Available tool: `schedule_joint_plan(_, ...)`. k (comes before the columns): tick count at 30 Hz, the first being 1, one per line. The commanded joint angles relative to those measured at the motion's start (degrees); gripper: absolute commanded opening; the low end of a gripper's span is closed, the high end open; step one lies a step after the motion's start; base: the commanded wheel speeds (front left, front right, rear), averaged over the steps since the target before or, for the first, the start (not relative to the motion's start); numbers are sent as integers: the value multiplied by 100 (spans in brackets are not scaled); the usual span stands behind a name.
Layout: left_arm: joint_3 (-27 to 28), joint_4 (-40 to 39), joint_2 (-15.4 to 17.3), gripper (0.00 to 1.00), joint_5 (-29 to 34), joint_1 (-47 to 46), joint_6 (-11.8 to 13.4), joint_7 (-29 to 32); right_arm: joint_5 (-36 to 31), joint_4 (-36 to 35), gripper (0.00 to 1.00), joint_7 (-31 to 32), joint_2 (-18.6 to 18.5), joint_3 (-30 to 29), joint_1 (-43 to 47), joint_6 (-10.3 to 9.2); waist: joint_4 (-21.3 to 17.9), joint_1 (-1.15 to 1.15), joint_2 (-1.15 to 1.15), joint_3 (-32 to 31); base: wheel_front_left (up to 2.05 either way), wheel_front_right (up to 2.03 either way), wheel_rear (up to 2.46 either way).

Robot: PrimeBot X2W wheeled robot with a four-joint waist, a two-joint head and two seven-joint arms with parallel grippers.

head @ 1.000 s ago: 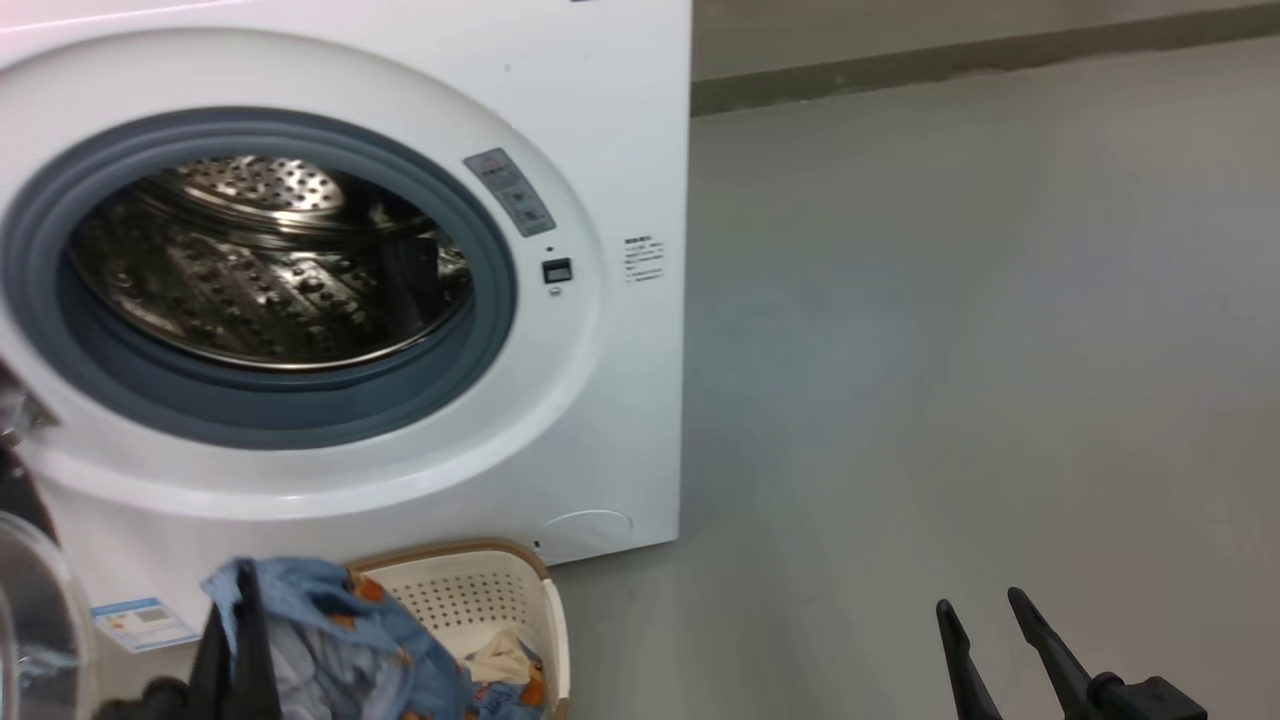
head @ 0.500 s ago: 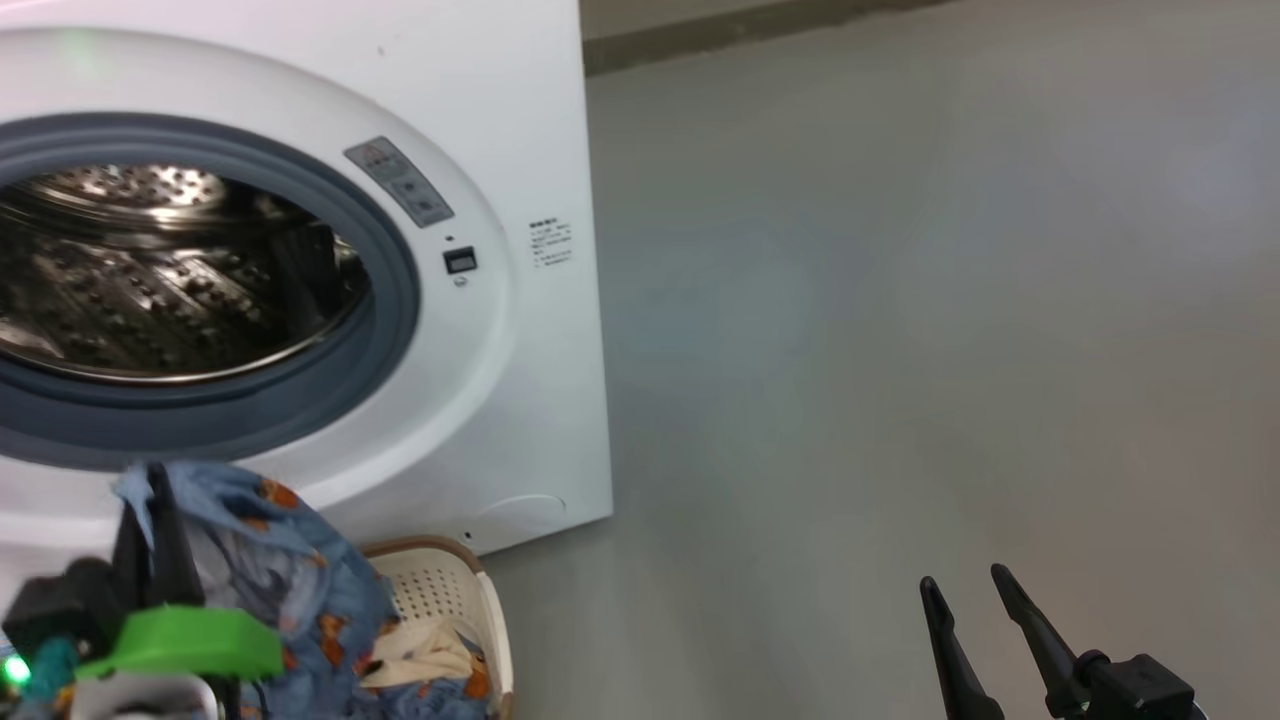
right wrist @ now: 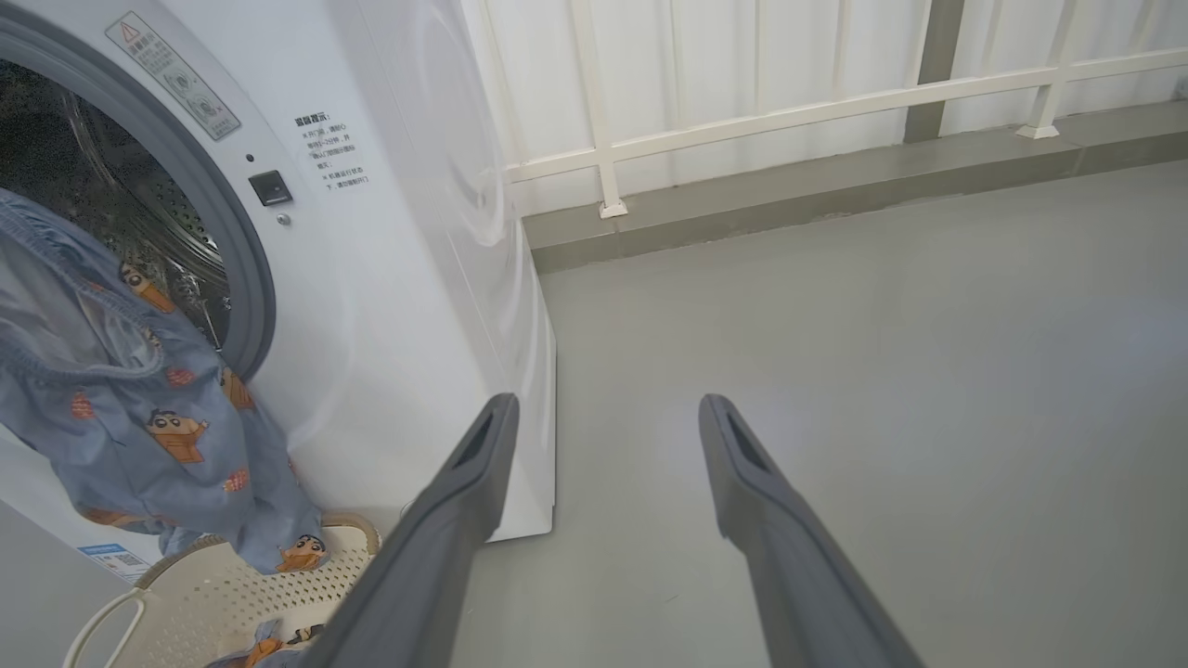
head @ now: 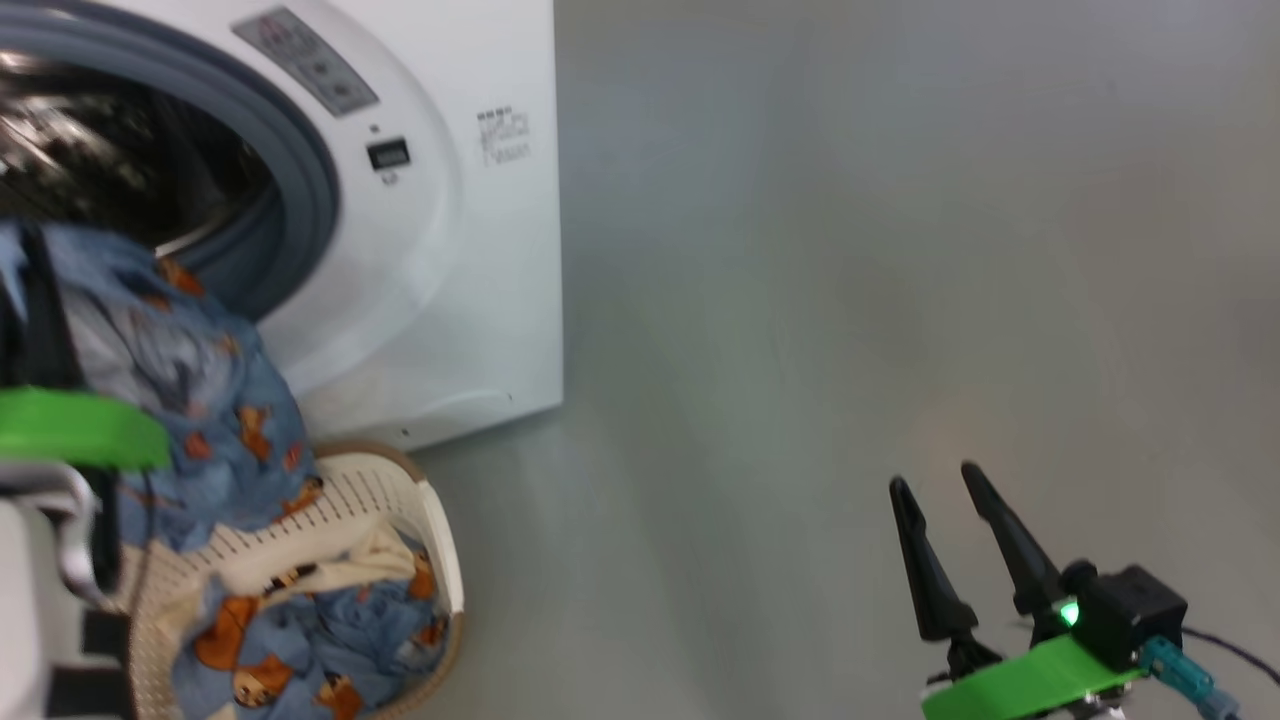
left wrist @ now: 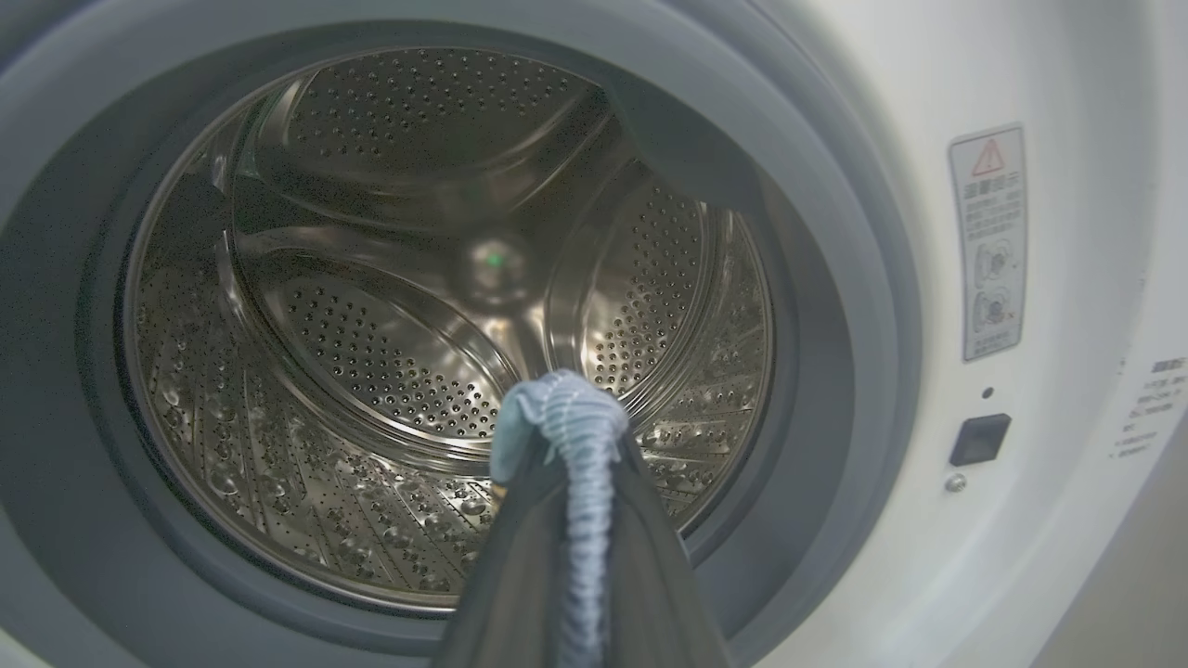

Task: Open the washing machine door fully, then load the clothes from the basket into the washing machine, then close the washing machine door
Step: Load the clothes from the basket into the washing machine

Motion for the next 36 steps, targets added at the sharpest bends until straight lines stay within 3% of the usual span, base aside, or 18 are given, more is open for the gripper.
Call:
schedule_joint_plan(1,213,-78,288,0,54,-306,-10,-38,82,-165,100,-27,-28,177,-217,9,-155,-2,0,612,0,0,0)
schedule_joint_plan(10,588,591,654,0,-23,-1278,50,-38,278,-239,100,-27,-27,276,-432,9,-333,-2,0,1294,0,0,0)
schedule_joint_plan(21,706,1281,984,0,-55,-2538,-74,-38,205,-306,100,-27,-27,421,-477,9,-263,-2,0,1917,0,0,0)
schedule_joint_plan(36,904,1745,1270,0,-25,-3588,-40,-38,199,-305,100,-27,-27,718,-282,9,-514,-2,0,2035,0,0,0)
